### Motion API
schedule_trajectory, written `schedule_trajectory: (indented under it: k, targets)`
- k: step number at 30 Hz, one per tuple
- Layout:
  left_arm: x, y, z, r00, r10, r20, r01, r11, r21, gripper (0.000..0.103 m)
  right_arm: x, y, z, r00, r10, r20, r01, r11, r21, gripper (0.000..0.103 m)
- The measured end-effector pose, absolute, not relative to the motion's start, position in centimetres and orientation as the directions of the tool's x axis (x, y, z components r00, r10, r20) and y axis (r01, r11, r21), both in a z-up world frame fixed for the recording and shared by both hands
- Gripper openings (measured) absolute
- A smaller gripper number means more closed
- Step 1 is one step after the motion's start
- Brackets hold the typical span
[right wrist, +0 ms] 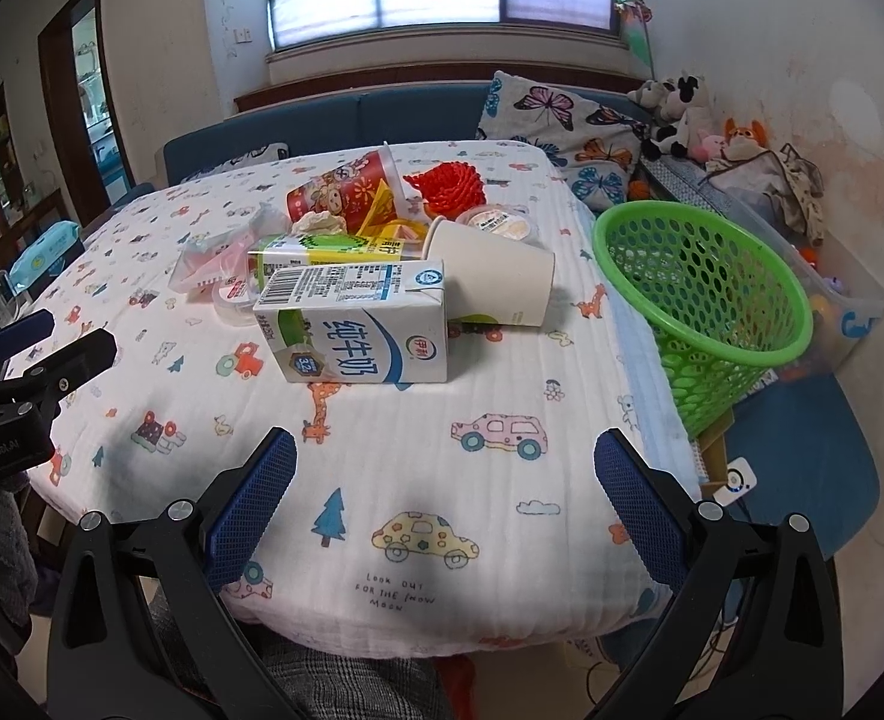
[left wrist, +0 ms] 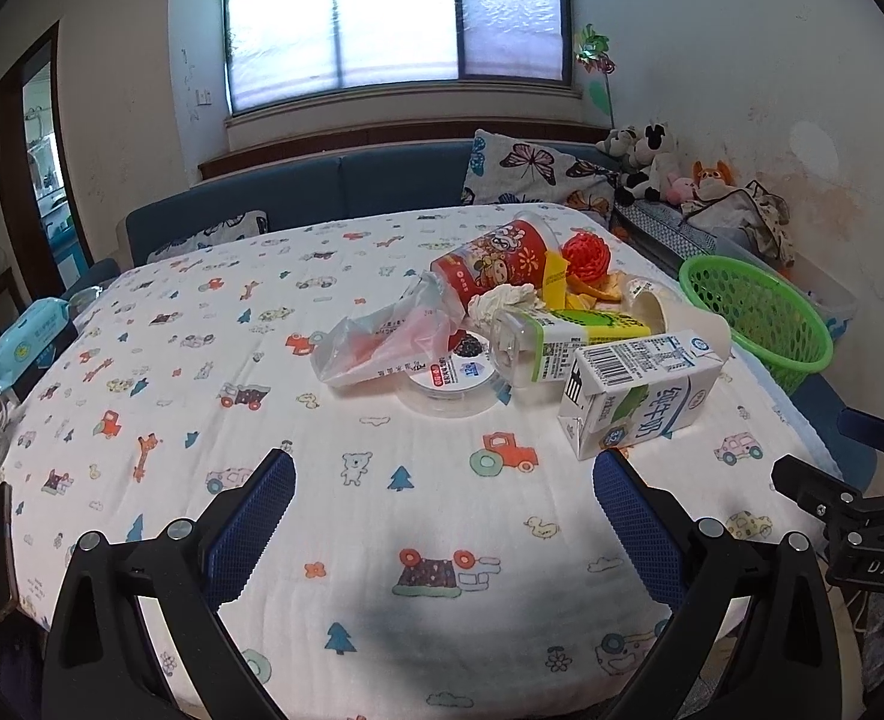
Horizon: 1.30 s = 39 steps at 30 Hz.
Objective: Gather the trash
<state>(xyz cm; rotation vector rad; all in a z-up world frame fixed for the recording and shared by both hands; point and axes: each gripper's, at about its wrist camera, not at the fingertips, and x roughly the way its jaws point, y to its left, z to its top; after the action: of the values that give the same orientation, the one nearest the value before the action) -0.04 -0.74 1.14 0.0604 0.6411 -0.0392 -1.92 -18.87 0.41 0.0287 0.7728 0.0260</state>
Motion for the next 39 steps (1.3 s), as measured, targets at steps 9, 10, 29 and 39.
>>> schedule_trajectory:
  k: [9, 10, 29, 39]
  targets:
    - [0.5, -1.3, 1.7, 0.806, -0.036, -0.590, 0.069, 0.997, 0.034, 0.097, -1.9, -19.6, 0.8, 0.723, 0.024, -0.691, 0.000, 0.999, 0.035, 0.099]
    - [0.6, -1.3, 1.7, 0.807, -0.036, -0.590, 0.070, 0.997, 0.035, 0.097, -1.9, -19.6, 0.8, 0.723, 0.023, -0.691, 0.001, 0.999, 0.034, 0.099]
    - [1.2, -1.8, 2.3, 0.815, -0.047, -0.577, 0.078, 0.997, 0.029, 0.097, -1.9, -19.9, 1.8, 0.746, 0.014, -0.666, 0.004, 1.000, 0.025, 0.099]
    - [1.2, -2.3, 2.5, 0.817, -0.056, -0.574, 0.090, 0.995, 0.032, 0.097, -2.0, -20.1, 2.1, 0.754, 0.009, -0.656, 0.013, 1.000, 0.028, 0.099]
